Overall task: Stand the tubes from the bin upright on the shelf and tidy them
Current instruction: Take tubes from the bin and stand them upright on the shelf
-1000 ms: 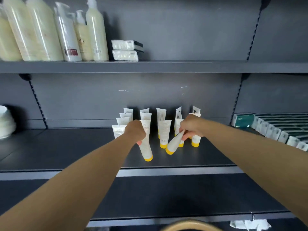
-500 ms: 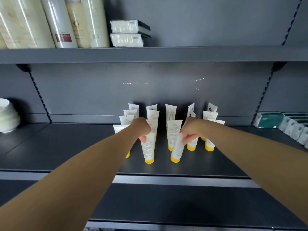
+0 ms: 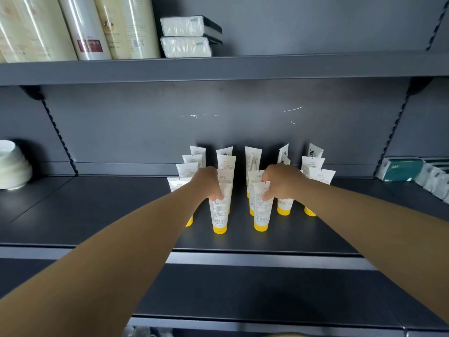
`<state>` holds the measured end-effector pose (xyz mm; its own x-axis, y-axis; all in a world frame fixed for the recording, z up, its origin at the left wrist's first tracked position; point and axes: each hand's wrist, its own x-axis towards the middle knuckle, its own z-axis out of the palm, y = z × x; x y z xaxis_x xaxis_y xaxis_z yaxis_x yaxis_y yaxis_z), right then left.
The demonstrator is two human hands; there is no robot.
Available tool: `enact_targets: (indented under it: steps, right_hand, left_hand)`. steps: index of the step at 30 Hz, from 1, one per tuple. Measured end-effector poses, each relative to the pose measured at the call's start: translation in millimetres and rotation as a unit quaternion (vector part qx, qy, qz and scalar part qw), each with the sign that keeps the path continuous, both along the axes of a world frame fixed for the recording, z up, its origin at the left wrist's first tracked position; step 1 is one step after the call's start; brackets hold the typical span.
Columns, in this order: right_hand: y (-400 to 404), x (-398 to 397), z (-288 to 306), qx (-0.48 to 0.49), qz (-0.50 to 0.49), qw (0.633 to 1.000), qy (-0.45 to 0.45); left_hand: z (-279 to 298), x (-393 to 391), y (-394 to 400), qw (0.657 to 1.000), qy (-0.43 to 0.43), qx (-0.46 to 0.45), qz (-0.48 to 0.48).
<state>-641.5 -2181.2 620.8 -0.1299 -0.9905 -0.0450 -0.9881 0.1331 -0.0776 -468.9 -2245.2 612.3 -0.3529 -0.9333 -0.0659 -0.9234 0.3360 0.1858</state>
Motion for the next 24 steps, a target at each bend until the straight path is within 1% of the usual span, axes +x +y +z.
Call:
enact_targets:
  steps: [1,3,5,8,10,18,21,24]
  right_hand:
    - [0,-1,-1,-0.016,0.013,0.999,0.041]
    - [-2,-3,-3,-0.039,0.027,0.997,0.065]
    - [-4,-4,-4,-0.046,0.037,0.998,0.032]
    - [-7,-6,-5,-0.027,0.042,0.997,-0.051]
    - [-8,-7,-6,-0.020,0.045,0.996,-0.079]
    - [-12,-9,-9,-0.019,0.040,0.993,-0.111]
    - [-12,-7,-1,-0.034,0.045,0.990,-0.128]
    - [-13,-6,4,-0.039,0.051,0.990,-0.126]
  left_hand:
    - [-3,1,-1,1.000,-0.002,-0.013,-0.009]
    - [-7,2,-1,0.999,-0.001,-0.041,-0.026]
    - [-7,4,-2,0.998,-0.003,-0.052,-0.035]
    - [-6,7,-5,0.998,-0.009,-0.047,-0.039]
    - [-5,9,-7,0.998,-0.013,-0.043,-0.038]
    - [-2,11,-11,0.998,-0.025,-0.041,-0.046]
    - [1,9,-12,0.997,-0.014,-0.051,-0.056]
    - [2,9,-12,0.996,-0.009,-0.059,-0.060]
